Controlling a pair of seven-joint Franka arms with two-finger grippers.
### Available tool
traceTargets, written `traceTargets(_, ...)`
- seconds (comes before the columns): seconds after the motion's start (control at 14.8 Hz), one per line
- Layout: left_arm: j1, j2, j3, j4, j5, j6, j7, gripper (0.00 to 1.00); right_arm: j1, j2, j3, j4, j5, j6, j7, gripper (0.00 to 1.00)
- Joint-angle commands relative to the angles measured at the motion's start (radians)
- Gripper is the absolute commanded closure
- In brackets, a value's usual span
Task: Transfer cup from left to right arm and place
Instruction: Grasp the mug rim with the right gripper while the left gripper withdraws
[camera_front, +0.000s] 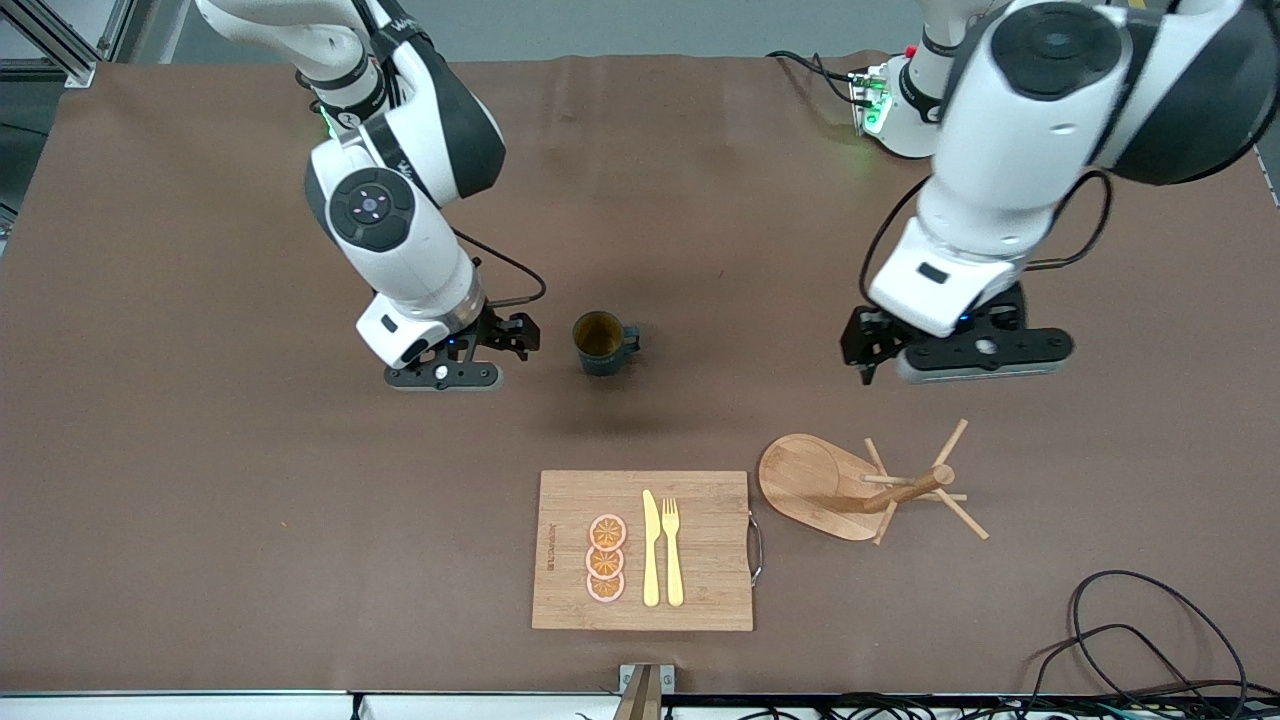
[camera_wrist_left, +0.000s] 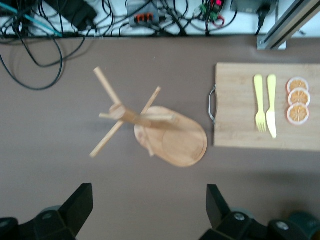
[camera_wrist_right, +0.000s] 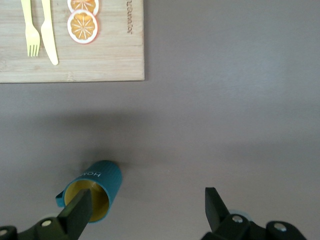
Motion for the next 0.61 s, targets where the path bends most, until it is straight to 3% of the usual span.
traceTargets(0.0,0.019,-0.106,0.055,-0.089,-0.062,-0.024,0.106,0.00,0.028,-0.022,-0.007,-0.140,-0.003,0.147,0.047,0.00)
traceTargets(0.34,0.033,-0.196,0.228,-0.153,-0.196,-0.077,0.367,0.00,0.108,-0.007,-0.007,-0.264,-0.003,0.362,0.168,0.00)
traceTargets(0.54,0.097,-0.225,0.239,-0.151,-0.213,-0.122,0.441,0.00,0.142,-0.005,-0.007,-0.295,-0.003,0.374,0.181,0.00)
